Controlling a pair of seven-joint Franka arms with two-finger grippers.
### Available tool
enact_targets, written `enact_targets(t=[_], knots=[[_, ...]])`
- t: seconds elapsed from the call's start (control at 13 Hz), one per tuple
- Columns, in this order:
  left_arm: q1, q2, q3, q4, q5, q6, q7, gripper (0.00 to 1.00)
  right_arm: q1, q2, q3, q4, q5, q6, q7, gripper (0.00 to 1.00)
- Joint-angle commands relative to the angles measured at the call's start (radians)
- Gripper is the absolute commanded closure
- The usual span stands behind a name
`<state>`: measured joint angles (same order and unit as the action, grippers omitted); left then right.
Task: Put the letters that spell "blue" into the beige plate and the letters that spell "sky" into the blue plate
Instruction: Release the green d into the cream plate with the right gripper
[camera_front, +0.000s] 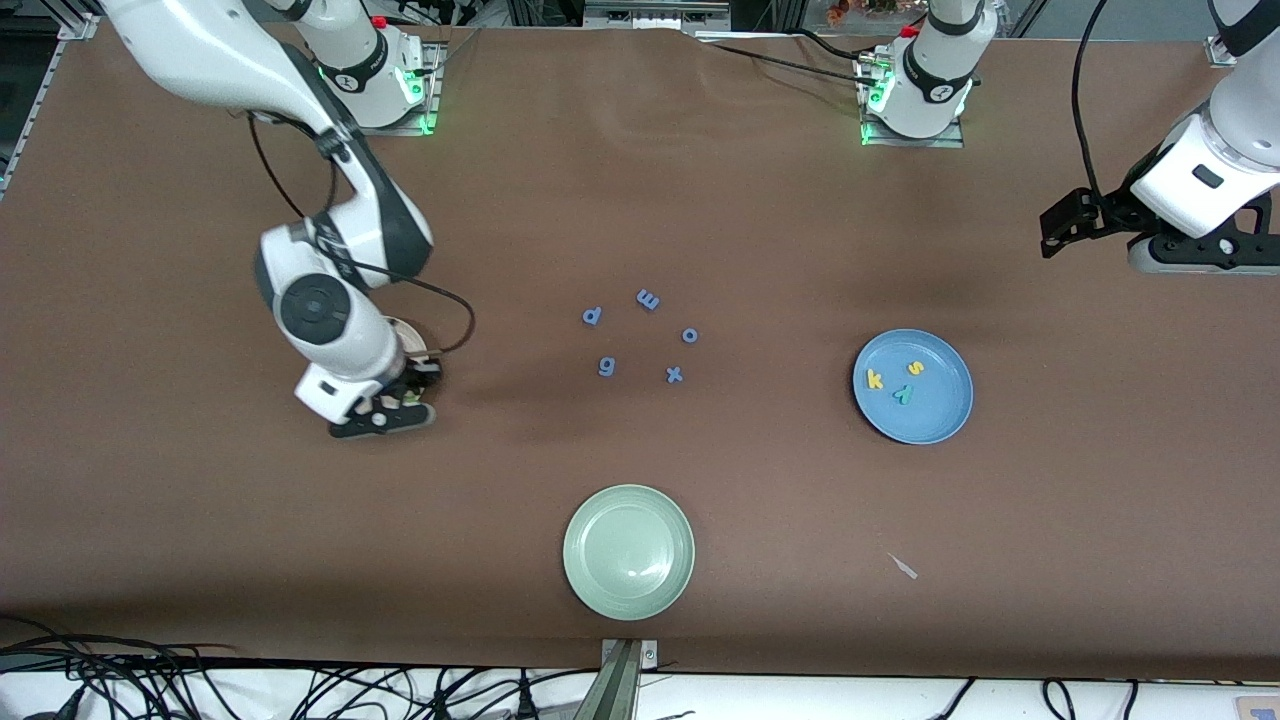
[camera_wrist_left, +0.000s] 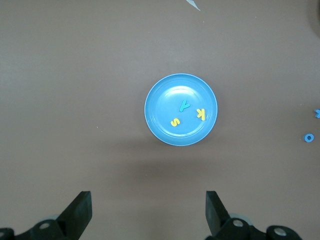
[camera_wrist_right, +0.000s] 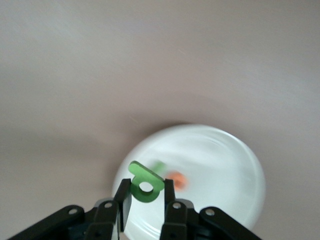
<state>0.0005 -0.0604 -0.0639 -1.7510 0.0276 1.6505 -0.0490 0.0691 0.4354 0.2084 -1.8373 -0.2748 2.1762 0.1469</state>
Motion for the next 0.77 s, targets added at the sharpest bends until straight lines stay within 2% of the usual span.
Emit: enact_targets(t=[0.0,0.08,0.23,0.31,0.38,0.46,0.61,0.69], knots=[[0.009,-0.007,-0.007,0.001,-0.011,-0.011,0.0,0.0,-0.026,-0.135,-0.058,-0.19,0.003,0.037,-0.122,0.84],[0.009,-0.007,-0.007,0.001,-0.011,-0.011,0.0,0.0,-0.038,-0.142,-0.064,-0.23,0.003,0.074,-0.144,0.81],[0.009,-0.007,-0.007,0.001,-0.011,-0.011,0.0,0.0,-0.043,-0.149,-0.095,-0.305,0.003,0.178,-0.152,0.64],[0.009,-0.007,-0.007,0.001,-0.011,-0.011,0.0,0.0,-0.043,-0.149,-0.099,-0.31,0.003,0.188,-0.15,0.44],[0.009,-0.007,-0.007,0.001,-0.011,-0.011,0.0,0.0,-0.043,-0.152,-0.099,-0.304,0.003,0.186,-0.148,0.36],[0.009,-0.007,-0.007,0.001,-0.011,-0.011,0.0,0.0,-0.043,-0.161,-0.099,-0.301,0.005,0.185,-0.145,0.32],[0.009,-0.007,-0.007,0.001,-0.011,-0.011,0.0,0.0,-0.043,-0.173,-0.098,-0.277,0.011,0.162,-0.144,0.32],[0.007,-0.007,-0.007,0.001,-0.011,-0.011,0.0,0.0,-0.043,-0.185,-0.093,-0.254,0.046,0.121,-0.144,0.27]])
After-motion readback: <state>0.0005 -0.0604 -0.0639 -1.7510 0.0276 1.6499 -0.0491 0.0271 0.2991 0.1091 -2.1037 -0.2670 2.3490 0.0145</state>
